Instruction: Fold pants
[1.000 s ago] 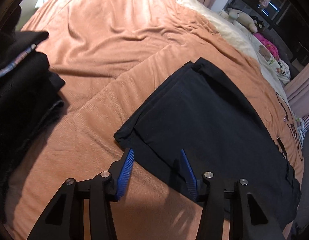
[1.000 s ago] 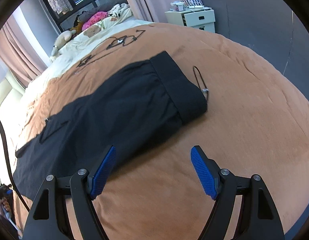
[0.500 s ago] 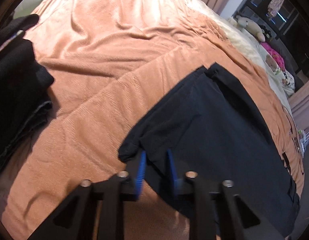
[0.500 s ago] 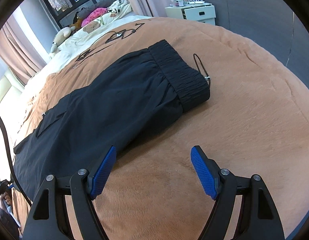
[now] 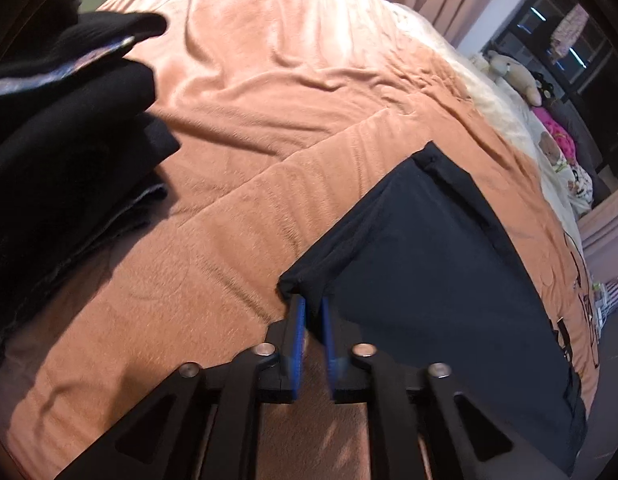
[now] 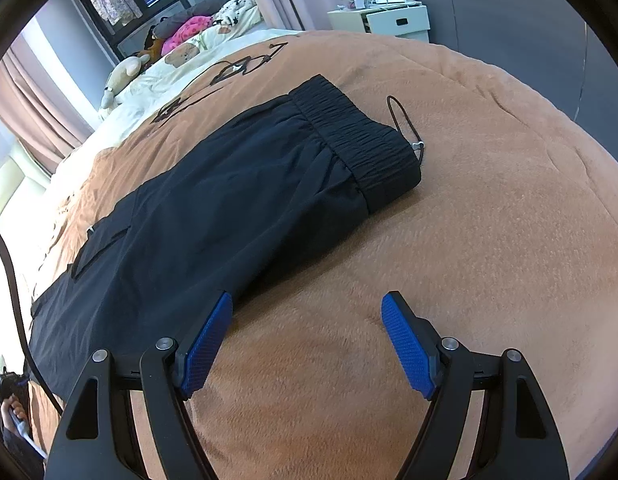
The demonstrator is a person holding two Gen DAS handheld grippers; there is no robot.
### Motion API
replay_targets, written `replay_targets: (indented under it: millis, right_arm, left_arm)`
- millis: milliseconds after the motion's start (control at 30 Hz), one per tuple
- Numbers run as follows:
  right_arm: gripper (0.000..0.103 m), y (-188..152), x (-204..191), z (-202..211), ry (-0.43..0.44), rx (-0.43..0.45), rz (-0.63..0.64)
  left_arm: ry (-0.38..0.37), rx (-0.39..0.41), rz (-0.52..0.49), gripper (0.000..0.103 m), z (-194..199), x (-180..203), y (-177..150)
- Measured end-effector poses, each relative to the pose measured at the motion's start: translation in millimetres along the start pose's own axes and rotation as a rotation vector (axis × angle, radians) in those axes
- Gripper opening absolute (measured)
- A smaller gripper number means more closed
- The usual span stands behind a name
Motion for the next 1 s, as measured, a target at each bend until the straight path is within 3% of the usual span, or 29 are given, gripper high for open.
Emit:
replay_targets:
  millis: [67, 100, 667, 1000]
  right_arm:
    - [0.076, 1.4, 0.3, 1.0, 0.003, 0.002, 0.004]
    - [0.076, 1.3, 0.7, 1.3, 0.004, 0.003, 0.004]
    - [0.076, -3.9, 2.4, -4.2, 0.006, -0.016, -0.032]
    - [0.076, 2.8, 6.3, -14.3, 0.098, 0.028, -0.137]
  left_arm:
    - [-0.032, -0.013, 0.019, 0.045, 0.5, -2.0, -2.3]
    - [-0.044, -0.016, 0.023, 0.046, 0.8, -1.6, -2.9]
    - [-0.073, -0.014, 0.035, 0.048, -18.4, 2.0, 5.8]
    - [-0.092, 0.011, 0.02, 0.044, -15.7, 5.5, 0.6]
Point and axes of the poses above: each gripper's, at about its wrist camera, not at the fingertips, and z roughly against the way its jaws point, x to its right, y to its top, the point moved 6 cm from there along -z, roughly the way its jaws point, and after that the axes turned 9 degrees about z, right-handed, at the moved point
